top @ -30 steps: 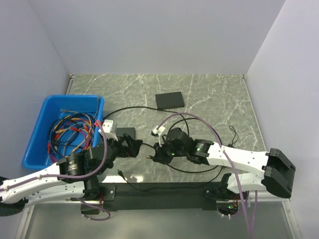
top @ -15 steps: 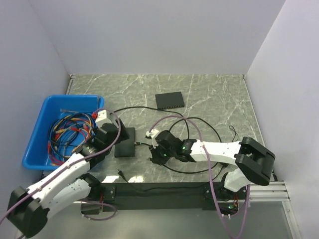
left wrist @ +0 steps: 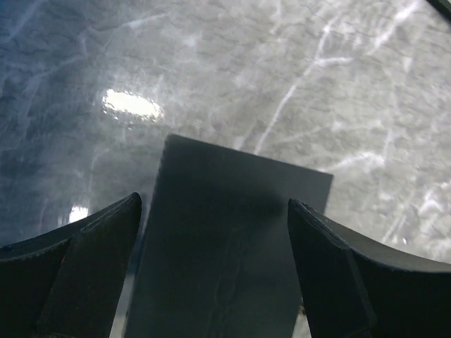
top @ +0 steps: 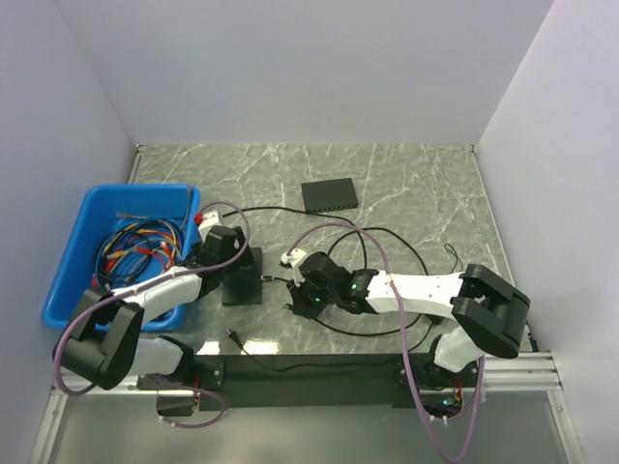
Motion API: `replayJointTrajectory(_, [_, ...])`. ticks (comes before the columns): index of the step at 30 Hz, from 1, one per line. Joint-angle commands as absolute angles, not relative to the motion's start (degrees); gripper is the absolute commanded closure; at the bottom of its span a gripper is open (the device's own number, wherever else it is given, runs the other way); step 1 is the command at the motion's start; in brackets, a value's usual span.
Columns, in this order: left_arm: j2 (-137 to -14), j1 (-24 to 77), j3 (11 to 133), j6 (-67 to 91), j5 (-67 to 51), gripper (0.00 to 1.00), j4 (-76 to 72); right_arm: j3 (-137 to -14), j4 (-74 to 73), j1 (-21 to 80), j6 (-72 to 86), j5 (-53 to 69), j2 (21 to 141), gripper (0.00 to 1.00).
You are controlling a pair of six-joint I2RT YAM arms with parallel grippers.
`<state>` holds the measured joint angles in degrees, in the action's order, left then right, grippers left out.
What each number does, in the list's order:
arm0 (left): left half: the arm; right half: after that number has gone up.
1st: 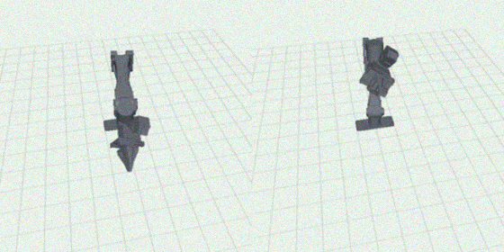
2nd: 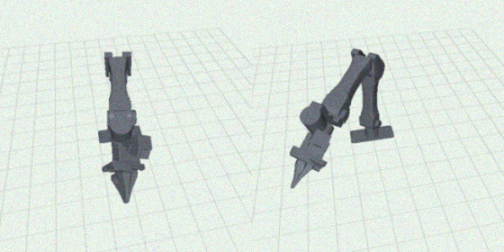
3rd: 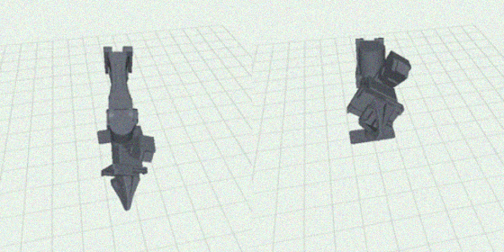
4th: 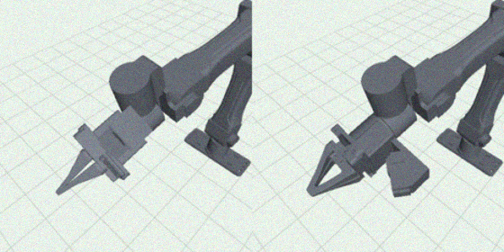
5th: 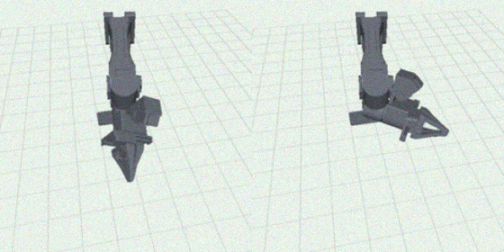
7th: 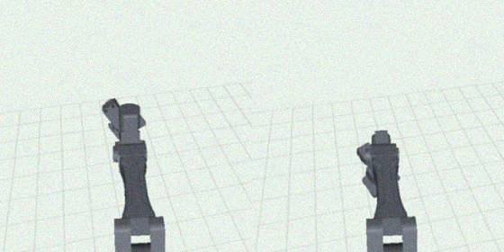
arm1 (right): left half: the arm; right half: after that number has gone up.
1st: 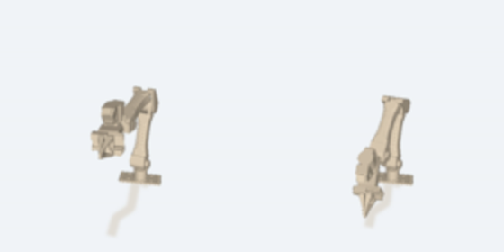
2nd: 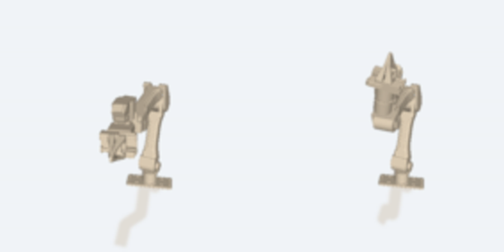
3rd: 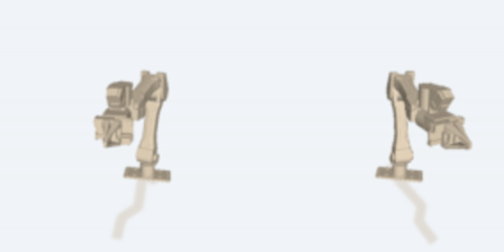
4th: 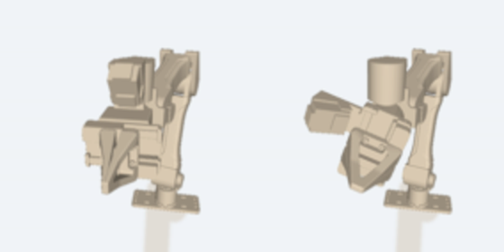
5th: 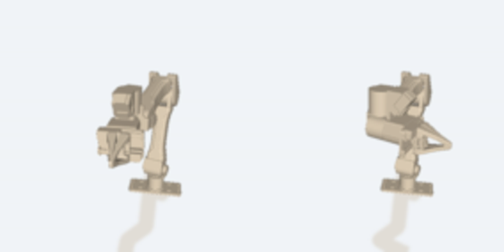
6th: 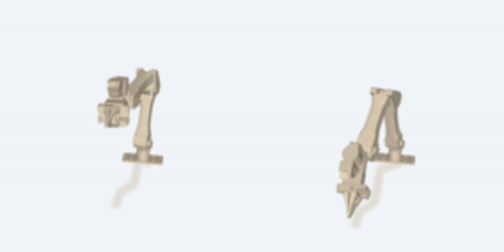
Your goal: Insert the plug into the switch port
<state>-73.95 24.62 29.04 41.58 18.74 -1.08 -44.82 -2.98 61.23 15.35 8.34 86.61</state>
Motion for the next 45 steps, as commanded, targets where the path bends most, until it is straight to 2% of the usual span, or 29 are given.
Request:
replayJointTrajectory(1, [-75.67, 23.47, 31.29, 40.78, 17.49, 0.1, -6.15, -46.05, -1.05, 61.61, 14.77, 7.29, 86.84, 1.0])
replayJointTrajectory(5, [-78.48, 23.55, 32.43, 39.47, 14.6, 0.12, -8.08, -46.32, -1.58, 61.44, 14.59, 6.68, 87.1, 1.0])
replayJointTrajectory(9, [-81.03, 23.99, 33.04, 36.13, 4.52, 0.15, -14.92, -45.53, -1.06, 61.35, 15.03, 6.33, 85.7, 1.0])
replayJointTrajectory(18, [-90.86, 30.31, 40.87, 31.64, -2.37, 0.16, -18.19, -44.56, -3.6, 61.52, 16.78, 1.93, 82.45, 1.0])
replayJointTrajectory(25, [-92.55, 31.73, 41.05, 34.89, -0.18, 0.11, -19.6, -41.93, -1.32, 64.07, 21.09, -1.13, 81.56, 1.0])
replayJointTrajectory(30, [-87.47, 31.64, 39.38, 36.3, 11.84, 0.08, -15.83, -42.01, -0.09, 69.07, 25.39, -7.46, 83.92, 1.0])
replayJointTrajectory(35, [-83.68, 30.76, 34.99, 39.19, 17.13, 0.07, -16.35, -43.85, 1.74, 72.16, 28.91, -15.72, 88.06, 1.0])
replayJointTrajectory(45, [-76.91, 29.71, 20.41, 43.24, 13.54, 0.1, -30.4, -43.68, 8.96, 72.16, 32.25, -22.85, 94.3, 1.0])
